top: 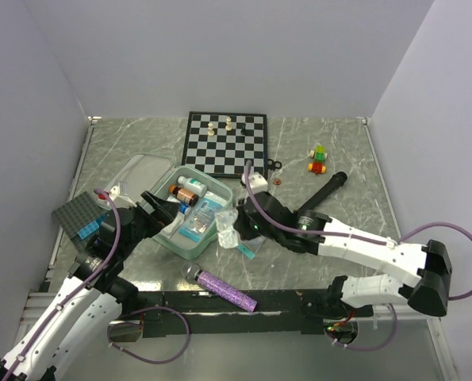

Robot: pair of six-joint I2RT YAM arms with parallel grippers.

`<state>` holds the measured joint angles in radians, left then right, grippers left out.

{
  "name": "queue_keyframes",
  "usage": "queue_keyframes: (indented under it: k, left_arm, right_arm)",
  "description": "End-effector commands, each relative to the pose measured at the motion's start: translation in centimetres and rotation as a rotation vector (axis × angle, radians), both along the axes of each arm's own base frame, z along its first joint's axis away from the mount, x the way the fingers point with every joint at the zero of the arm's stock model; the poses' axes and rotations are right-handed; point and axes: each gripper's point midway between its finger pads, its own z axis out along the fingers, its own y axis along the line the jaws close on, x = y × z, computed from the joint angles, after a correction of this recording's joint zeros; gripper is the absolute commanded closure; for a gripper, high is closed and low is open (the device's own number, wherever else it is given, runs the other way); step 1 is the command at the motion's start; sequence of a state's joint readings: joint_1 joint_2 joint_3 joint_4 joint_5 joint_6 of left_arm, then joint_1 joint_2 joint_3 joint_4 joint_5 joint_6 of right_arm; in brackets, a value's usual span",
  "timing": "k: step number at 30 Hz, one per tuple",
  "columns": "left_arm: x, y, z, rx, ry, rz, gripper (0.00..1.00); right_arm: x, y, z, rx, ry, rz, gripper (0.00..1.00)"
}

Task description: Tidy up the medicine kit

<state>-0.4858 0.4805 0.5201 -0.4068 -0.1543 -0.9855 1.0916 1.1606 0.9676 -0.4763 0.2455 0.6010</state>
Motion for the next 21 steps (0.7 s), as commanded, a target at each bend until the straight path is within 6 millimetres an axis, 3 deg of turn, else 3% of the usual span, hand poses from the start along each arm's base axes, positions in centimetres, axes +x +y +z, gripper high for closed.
queue_keyframes:
  k: [1,4,7,14,21]
  left_arm:
    - [0.2,0.5,1.0,0.0,-0.026,0.027,0.02]
    - [0.3,0.9,1.2,0.013,-0.03,0.041,0.01]
    - [0.3,1.2,1.6,0.022,-0.041,0.054,0.01]
    - [0.1,1.8,2.3,0.045,-0.063,0.068,0.01]
    - [-0.2,3.5,3.6,0.057,-0.097,0.136,0.01]
  right_arm:
    - [3.4,3.4,3.0,0.097,-0.053,-0.002,1.0]
    - [4.9,6.6,3.4,0.103,-0.041,0.091,1.0]
    - [6.1,8.9,2.0,0.005,-0.046,0.174,1.0]
    - [9.7,11.2,-1.4,-0.025,-0.146,0.264,1.0]
    - [9.6,14.4,-2.7,-0.007,-0.159,0.459,1.0]
